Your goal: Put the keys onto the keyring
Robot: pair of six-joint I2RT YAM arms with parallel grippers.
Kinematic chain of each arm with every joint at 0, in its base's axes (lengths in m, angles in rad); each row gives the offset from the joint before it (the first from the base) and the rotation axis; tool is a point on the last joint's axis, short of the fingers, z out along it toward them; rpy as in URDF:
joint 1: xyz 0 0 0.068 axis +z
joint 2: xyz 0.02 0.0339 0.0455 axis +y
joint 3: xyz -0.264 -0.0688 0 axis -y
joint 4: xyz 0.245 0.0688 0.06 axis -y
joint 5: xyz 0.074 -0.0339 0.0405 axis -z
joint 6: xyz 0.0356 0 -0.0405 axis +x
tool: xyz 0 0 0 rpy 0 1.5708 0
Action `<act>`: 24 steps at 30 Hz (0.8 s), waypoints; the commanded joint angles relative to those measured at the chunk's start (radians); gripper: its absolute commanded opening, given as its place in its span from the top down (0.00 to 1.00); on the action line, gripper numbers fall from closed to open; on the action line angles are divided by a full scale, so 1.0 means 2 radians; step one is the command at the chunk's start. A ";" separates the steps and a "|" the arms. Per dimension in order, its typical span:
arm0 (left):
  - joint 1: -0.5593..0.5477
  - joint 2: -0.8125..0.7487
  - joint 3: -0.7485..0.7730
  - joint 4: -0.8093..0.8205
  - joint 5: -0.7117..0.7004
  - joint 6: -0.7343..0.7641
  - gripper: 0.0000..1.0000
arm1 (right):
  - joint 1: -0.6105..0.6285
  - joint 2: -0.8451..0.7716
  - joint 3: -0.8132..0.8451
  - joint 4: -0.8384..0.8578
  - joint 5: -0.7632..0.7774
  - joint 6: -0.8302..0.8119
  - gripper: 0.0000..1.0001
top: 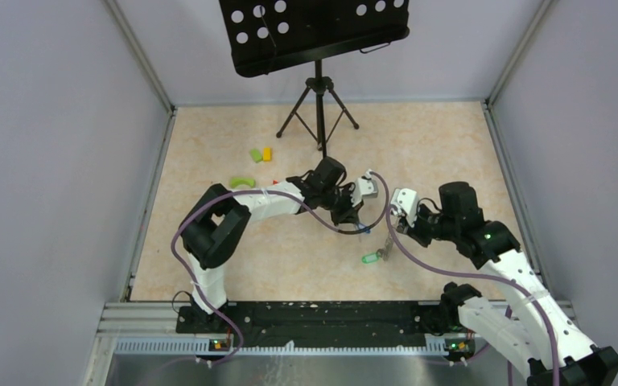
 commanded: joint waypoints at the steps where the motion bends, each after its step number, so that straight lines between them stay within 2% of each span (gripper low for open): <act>1: 0.002 -0.009 -0.022 0.023 0.002 0.022 1.00 | -0.005 -0.007 -0.003 0.024 -0.001 0.006 1.00; 6: 0.009 -0.015 -0.039 0.032 -0.011 0.020 1.00 | -0.005 -0.006 -0.004 0.025 0.000 0.007 1.00; 14: 0.026 -0.008 -0.043 0.032 0.009 0.006 0.99 | -0.005 -0.003 -0.006 0.025 0.002 0.006 1.00; 21: 0.026 -0.014 -0.054 0.024 0.044 0.047 0.70 | -0.005 -0.004 -0.007 0.024 0.004 0.006 1.00; 24: 0.025 -0.017 -0.061 0.025 0.051 0.079 0.61 | -0.005 -0.003 -0.007 0.023 0.003 0.006 1.00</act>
